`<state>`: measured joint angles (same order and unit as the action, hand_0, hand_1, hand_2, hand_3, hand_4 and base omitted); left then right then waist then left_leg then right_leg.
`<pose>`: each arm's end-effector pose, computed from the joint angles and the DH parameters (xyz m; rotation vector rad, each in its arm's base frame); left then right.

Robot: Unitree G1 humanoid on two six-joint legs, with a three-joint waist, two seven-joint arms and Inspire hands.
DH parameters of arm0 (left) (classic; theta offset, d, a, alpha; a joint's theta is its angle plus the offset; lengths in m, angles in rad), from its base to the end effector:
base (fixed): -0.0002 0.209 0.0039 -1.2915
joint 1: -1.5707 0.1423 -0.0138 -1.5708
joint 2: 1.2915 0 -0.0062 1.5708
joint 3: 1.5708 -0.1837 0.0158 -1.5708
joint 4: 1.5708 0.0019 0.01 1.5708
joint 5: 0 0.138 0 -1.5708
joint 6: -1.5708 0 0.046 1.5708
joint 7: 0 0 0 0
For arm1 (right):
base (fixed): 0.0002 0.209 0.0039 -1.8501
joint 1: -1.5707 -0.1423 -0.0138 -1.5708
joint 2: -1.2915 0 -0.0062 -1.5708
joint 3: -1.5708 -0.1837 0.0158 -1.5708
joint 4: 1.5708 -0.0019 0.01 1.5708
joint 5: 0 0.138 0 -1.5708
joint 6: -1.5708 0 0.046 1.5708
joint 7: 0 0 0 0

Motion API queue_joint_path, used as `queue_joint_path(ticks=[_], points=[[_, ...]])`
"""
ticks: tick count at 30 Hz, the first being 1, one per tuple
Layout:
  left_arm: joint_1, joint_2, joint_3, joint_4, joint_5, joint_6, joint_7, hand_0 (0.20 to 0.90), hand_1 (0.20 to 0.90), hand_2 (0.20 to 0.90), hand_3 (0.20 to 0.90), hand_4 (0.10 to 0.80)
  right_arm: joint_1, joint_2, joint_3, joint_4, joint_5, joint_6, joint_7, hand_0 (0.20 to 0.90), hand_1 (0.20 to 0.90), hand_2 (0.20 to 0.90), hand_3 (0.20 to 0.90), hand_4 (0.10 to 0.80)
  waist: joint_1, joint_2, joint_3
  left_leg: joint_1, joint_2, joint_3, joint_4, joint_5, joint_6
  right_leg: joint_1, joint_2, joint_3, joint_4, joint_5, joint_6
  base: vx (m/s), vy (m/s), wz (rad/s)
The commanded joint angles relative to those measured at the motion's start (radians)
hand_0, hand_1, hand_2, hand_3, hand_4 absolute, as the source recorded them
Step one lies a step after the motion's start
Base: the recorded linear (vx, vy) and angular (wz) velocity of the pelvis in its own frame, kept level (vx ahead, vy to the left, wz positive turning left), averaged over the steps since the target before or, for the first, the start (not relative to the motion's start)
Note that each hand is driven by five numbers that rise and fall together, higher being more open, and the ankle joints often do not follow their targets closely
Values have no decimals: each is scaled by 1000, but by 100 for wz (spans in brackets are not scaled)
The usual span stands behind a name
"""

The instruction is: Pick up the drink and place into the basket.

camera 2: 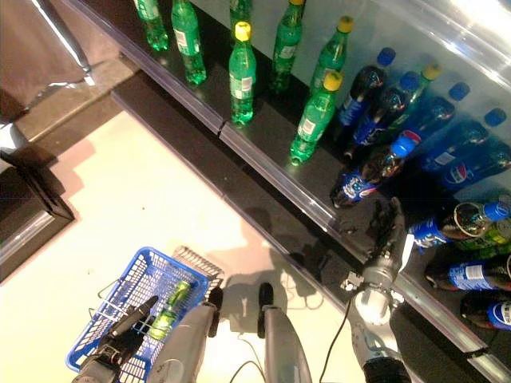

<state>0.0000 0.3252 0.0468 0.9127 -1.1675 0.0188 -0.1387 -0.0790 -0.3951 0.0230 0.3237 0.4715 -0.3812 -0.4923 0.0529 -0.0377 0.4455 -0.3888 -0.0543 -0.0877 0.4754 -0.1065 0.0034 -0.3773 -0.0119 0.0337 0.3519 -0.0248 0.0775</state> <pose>0.1239 0.2600 -0.0789 -0.8487 0.6147 0.5385 0.2118 -0.2378 0.0365 0.0911 -0.1365 -0.5938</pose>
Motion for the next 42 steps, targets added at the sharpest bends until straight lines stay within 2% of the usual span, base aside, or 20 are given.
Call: queue_joint_path(ticks=[1,8,15,23,28,29,30,31,32,42], points=[[2,84,-5,-100,-48,-71,-36,300,300,300,200,100,-120,-93,7,-86,-22,-130,-55,900,900,900,900,800,11,-3,-55,10,-75,45,-12,-71,53,29,31,-30,-17,-14,57,-70,-42,6],[-38,105,-21,-101,-73,-89,-30,300,300,300,200,100,-243,-113,29,-75,-12,-125,-107,900,900,900,900,800,23,-20,-49,-47,-75,37,6,-77,51,-3,50,-25,-20,-18,48,-77,-46,2],[-92,99,-43,-82,-108,-117,-27,300,300,300,200,100,-371,-153,36,-64,7,-106,-138,900,900,900,900,800,20,-25,-35,-91,-72,37,13,-72,45,-31,59,-22,-30,-16,25,-61,3,-1],[-123,85,-54,-83,-133,-126,-32,300,300,300,200,100,-423,-176,1,-50,69,-115,-127,900,900,900,900,800,12,-14,-6,-116,-73,37,31,-73,40,-60,52,-27,-12,-19,11,-44,26,0],[-142,63,-69,-82,-155,-137,-32,300,300,300,200,100,-463,-192,-25,-44,43,-103,-137,900,900,900,900,800,1,3,18,-126,-73,39,40,-71,35,-80,43,-23,6,-23,5,-42,55,0],[-143,59,-71,-82,-160,-140,-34,300,300,300,200,100,-469,-196,-28,-44,30,-106,-146,745,745,745,719,619,0,6,24,-127,-73,39,41,-69,36,-83,41,-22,10,-24,4,-47,64,-3],[-145,55,-73,-83,-164,-142,-33,300,300,300,200,100,-474,-198,-31,-42,15,-105,-154,493,493,493,425,325,-2,9,27,-128,-73,40,41,-69,36,-85,39,-21,12,-25,4,-38,52,-4],[-148,52,-76,-84,-170,-144,-31,300,300,300,200,100,-480,-201,-32,-44,-6,-102,-170,455,455,455,381,281,-4,12,31,-128,-74,41,41,-68,36,-88,38,-19,15,-25,3,-28,58,-5],[-149,48,-75,-83,-170,-143,-32,300,300,300,200,100,-487,-208,-36,-40,-9,-103,-174,300,300,300,200,100,-5,15,35,-128,-74,41,41,-67,37,-91,36,-17,20,-27,2,-25,60,-6],[-158,10,-85,-90,-194,-159,-34,300,300,300,200,100,-509,-226,-64,-59,-106,-97,-241,300,300,300,200,100,-21,40,62,-139,-79,54,64,-69,40,-122,20,-5,64,-39,-1,-24,51,0]])
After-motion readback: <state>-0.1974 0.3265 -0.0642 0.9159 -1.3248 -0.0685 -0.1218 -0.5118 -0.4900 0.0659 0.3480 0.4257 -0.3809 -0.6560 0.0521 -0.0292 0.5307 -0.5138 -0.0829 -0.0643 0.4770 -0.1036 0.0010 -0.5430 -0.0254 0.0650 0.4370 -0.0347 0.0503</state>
